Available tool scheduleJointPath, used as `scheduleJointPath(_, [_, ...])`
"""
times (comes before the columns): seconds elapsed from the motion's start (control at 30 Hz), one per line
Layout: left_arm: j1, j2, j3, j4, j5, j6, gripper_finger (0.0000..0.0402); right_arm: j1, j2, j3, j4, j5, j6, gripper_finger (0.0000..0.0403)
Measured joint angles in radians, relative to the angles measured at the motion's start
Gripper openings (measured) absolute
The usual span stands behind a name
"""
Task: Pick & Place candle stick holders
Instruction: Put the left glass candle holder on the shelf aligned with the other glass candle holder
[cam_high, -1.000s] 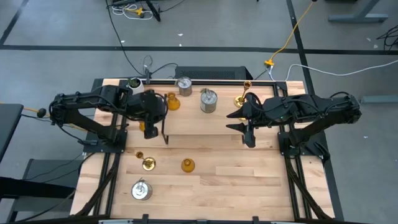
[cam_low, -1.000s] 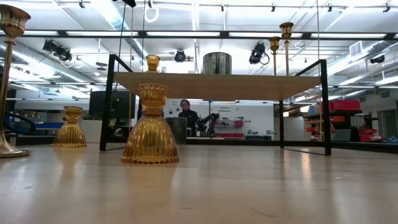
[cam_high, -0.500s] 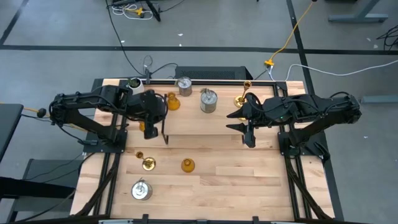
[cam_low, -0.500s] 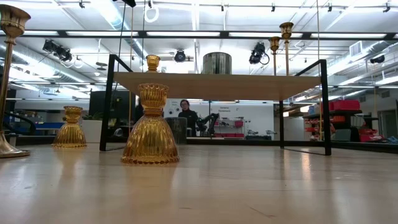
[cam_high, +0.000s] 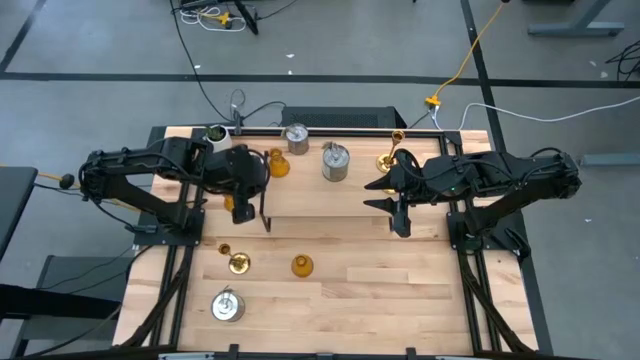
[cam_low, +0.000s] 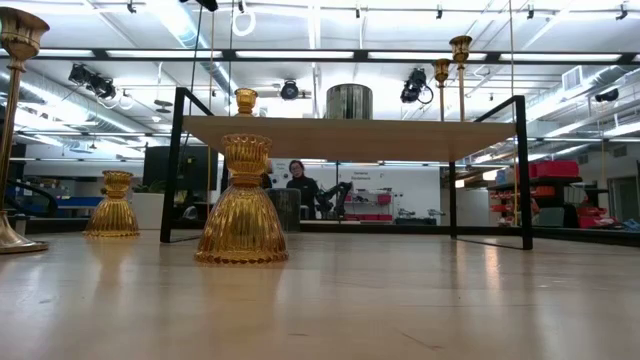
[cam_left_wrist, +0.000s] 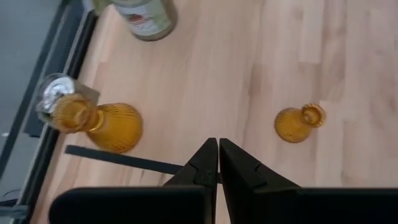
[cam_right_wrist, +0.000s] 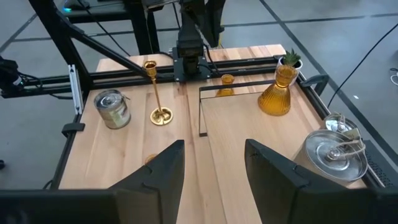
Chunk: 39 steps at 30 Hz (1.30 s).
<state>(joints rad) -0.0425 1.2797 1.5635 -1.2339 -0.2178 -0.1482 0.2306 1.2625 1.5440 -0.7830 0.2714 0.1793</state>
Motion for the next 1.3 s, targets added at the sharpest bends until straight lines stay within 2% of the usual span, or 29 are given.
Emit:
scheduleJointPath(0.27, [0.01,0.0,0.0,-0.094,-0.057,-0.044,0.0034,0.0,0.0,0.0,0.0,0.0,0.022,0.0168])
scheduleJointPath(0.4, [0.027,0.0,0.0,-0.175,-0.059,-0.087,0.0069,0.0,0.0,0.0,0.0,0.0,0.022,0.0168])
scheduleJointPath(0.6, [0.05,0.0,0.0,-0.26,-0.059,-0.135,0.0146,0.0,0.0,0.0,0.0,0.0,0.022,0.0168])
scheduleJointPath(0.83, [0.058,0.0,0.0,-0.29,-0.059,-0.156,0.0223,0.0,0.0,0.0,0.0,0.0,0.022,0.0168])
scheduleJointPath(1.3, [0.058,0.0,0.0,-0.313,-0.048,-0.177,0.0272,0.0,0.0,0.0,0.0,0.0,0.022,0.0168])
